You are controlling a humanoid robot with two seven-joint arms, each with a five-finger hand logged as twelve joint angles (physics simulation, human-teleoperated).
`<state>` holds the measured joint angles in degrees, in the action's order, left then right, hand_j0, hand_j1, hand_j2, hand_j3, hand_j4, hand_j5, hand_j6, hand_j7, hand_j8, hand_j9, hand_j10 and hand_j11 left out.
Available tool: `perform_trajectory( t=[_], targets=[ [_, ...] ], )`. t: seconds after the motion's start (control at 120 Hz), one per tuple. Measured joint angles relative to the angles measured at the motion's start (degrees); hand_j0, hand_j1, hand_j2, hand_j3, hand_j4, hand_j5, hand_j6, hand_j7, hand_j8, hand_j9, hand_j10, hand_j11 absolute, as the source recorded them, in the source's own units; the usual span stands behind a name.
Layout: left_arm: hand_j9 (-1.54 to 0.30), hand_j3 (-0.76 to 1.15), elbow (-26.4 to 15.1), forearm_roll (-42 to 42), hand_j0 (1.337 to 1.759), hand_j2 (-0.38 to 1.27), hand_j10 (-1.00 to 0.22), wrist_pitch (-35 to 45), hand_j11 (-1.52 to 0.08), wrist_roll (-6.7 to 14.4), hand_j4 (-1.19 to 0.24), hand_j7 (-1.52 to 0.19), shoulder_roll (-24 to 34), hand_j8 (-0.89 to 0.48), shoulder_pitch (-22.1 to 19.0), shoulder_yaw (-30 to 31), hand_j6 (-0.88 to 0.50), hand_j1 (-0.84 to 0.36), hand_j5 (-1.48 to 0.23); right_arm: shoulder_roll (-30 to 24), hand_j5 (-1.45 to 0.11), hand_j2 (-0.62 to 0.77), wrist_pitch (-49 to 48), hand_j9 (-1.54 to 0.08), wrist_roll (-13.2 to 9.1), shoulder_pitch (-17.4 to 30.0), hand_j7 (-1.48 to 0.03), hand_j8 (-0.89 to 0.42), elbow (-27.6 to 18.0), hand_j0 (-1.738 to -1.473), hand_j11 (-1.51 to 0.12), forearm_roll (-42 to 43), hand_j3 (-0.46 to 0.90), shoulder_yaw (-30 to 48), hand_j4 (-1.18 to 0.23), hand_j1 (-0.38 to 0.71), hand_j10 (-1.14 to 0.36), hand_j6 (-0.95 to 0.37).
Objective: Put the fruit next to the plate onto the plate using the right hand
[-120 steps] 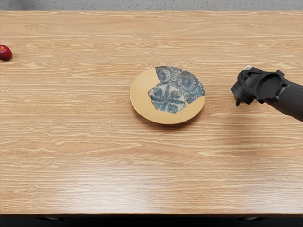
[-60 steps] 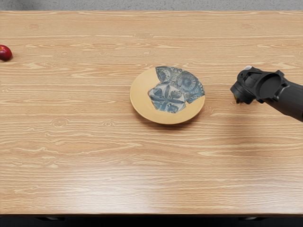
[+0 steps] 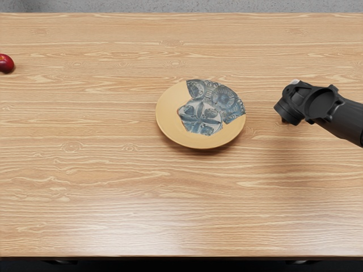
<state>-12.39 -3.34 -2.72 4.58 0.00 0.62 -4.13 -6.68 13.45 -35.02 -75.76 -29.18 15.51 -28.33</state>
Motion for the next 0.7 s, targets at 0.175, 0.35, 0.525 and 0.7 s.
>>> perform_trajectory(
  t=[0.175,0.35,0.525,0.7],
  targets=[
    [0.0,0.0,0.0,0.01,1.658,0.0,0.0,0.0,0.0,-0.01,0.0,0.0,0.0,0.0,0.0,0.01,0.0,0.35,0.0,-0.31,-0.83,0.23,-0.64,-0.85,-0.06,0.43,-0.87,-0.33,-0.08,-1.654,-0.87,0.46,0.0,4.13,-0.7,0.28,-0.48,-0.41],
    [0.0,0.0,0.0,0.0,1.658,0.0,0.0,0.0,0.0,-0.01,0.0,0.0,0.0,0.0,0.0,0.0,0.0,0.35,0.0,-1.49,-1.02,0.42,-1.58,-1.04,0.0,0.54,-1.02,-0.26,-0.09,-1.655,-1.06,0.01,0.0,7.96,-0.79,0.31,-0.44,-0.42],
    [0.0,0.0,0.01,-0.01,1.658,0.0,0.0,0.0,0.0,0.0,0.0,0.0,0.0,0.0,0.0,-0.01,0.0,0.35,0.0,-6.44,-1.17,0.54,-7.48,-1.16,0.01,0.43,-1.09,-0.17,-0.15,-1.656,-1.16,-0.42,0.0,18.26,-0.8,0.39,-0.35,-0.36],
    [0.0,0.0,0.0,-0.01,1.658,0.0,0.0,0.0,0.0,-0.01,0.0,0.0,0.0,0.0,0.0,-0.01,0.0,0.35,0.0,-12.18,-1.23,0.57,-15.75,-1.2,0.0,0.13,-1.11,-0.11,-0.3,-1.657,-1.19,-0.6,0.0,30.96,-0.8,0.43,-0.3,-0.31]
  ],
)
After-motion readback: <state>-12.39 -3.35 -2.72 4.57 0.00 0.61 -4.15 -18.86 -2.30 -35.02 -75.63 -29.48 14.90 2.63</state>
